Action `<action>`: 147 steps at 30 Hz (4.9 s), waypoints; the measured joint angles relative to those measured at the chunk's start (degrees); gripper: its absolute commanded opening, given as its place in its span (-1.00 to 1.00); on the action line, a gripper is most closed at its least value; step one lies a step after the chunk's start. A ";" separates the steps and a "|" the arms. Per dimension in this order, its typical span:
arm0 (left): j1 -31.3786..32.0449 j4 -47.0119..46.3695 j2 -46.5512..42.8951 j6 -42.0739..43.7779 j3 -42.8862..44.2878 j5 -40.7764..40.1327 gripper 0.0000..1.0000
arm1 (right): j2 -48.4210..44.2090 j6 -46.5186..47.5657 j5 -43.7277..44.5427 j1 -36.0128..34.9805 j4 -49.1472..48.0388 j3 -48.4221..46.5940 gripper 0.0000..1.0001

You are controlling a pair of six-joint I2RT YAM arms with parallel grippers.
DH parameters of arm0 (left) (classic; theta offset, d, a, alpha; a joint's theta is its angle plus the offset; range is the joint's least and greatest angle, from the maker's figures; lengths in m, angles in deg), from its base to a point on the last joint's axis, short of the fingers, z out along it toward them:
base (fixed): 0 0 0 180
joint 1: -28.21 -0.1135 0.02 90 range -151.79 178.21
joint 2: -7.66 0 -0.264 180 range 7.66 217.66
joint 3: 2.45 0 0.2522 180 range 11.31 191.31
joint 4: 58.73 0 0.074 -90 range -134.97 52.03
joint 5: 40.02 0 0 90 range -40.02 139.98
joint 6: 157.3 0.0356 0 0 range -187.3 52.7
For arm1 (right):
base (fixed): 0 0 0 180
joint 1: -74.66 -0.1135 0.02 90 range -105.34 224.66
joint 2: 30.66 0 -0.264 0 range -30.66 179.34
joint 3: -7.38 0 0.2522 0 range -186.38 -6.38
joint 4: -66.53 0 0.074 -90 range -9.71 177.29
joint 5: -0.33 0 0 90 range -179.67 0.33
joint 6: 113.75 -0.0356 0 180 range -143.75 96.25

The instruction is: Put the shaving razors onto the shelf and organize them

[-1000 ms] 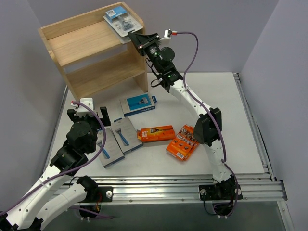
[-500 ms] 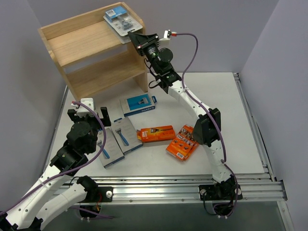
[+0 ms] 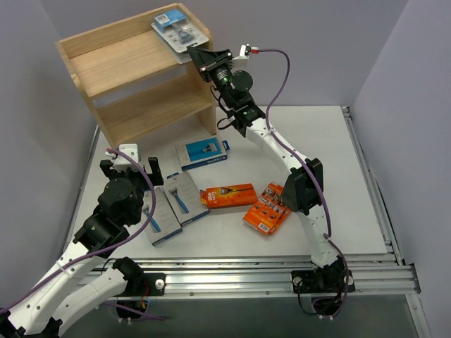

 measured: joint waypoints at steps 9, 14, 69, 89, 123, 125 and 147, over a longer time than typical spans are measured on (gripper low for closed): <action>0.20 0.00 -0.02 0.00 0.00 -0.02 0.88 | 0.00 -0.85 0.46 0.07 0.00 0.07 -0.54; 0.20 0.00 -0.07 0.00 0.00 -0.02 0.88 | 0.00 -0.81 0.63 0.07 -0.02 0.74 -0.26; -0.76 -2.62 2.78 3.37 -0.87 -2.99 0.88 | -46.31 16.04 -13.53 6.27 4.44 60.59 0.26; -0.94 -2.01 8.33 8.92 -0.92 -3.87 0.66 | -57.13 55.30 -11.21 -12.50 46.93 72.83 0.79; -0.96 -4.00 -1.57 12.15 -2.54 -3.13 0.69 | -31.67 93.85 6.29 -18.45 34.58 75.47 0.74; -0.96 -4.24 -1.88 12.33 -2.54 -2.84 0.61 | -30.14 94.23 6.69 -18.29 34.36 74.14 0.66; -1.05 -5.09 -2.56 12.92 -2.56 -2.56 0.94 | -39.23 84.89 -5.14 -9.55 39.45 67.67 -1.00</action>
